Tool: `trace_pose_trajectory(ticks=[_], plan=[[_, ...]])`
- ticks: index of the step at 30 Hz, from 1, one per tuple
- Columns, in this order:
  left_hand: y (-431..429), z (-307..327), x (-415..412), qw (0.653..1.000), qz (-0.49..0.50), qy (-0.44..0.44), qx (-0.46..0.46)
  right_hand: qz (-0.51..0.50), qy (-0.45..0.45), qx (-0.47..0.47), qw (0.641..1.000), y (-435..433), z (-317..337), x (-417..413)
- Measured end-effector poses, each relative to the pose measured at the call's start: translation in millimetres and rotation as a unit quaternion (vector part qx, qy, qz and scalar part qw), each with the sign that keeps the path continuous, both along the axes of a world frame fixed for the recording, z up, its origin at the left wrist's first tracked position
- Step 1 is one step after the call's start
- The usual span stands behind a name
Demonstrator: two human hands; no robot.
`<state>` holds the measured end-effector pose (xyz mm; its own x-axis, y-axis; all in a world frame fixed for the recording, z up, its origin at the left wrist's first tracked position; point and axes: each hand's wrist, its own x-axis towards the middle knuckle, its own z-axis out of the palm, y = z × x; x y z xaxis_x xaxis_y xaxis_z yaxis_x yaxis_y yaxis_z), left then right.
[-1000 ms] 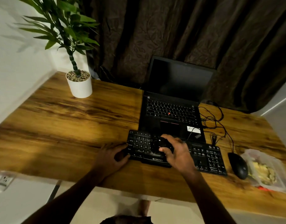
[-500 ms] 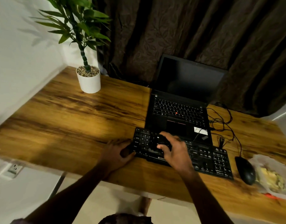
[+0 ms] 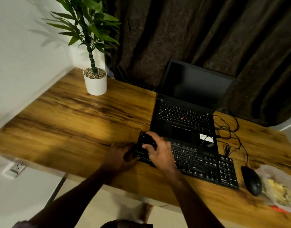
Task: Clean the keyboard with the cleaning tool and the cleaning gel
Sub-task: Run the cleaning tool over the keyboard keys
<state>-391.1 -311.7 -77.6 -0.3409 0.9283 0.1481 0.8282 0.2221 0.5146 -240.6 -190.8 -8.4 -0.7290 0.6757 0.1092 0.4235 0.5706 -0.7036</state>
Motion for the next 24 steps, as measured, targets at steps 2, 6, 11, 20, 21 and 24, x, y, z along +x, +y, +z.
trace_pose_trajectory(ticks=[2, 6, 11, 20, 21, 24], plan=[[-1.0, 1.6, -1.2, 1.0, 0.0, -0.012, -0.012, -0.004, -0.019, 0.016, 1.0, 10.8, 0.2, 15.1], [-2.9, 6.6, -0.3, 0.999, -0.006, -0.026, -0.035, -0.022, -0.036, 0.007, 0.999, 13.9, -0.5, 30.0], [-0.1, -2.1, -0.5, 0.999, -0.015, 0.007, -0.04, -0.009, 0.005, -0.02, 1.0, -6.3, 0.8, 10.8], [-0.7, -1.4, -0.6, 0.999, -0.009, -0.001, -0.045, -0.011, -0.015, -0.036, 0.999, 3.5, 8.4, 45.4], [-0.9, -1.4, -0.8, 0.999, -0.009, -0.003, -0.05, -0.009, -0.022, -0.034, 0.999, 4.8, 8.7, 49.8], [-0.4, -2.0, -1.3, 0.999, -0.008, 0.0, -0.053, -0.012, -0.042, -0.008, 0.999, 3.0, 7.7, 45.8]])
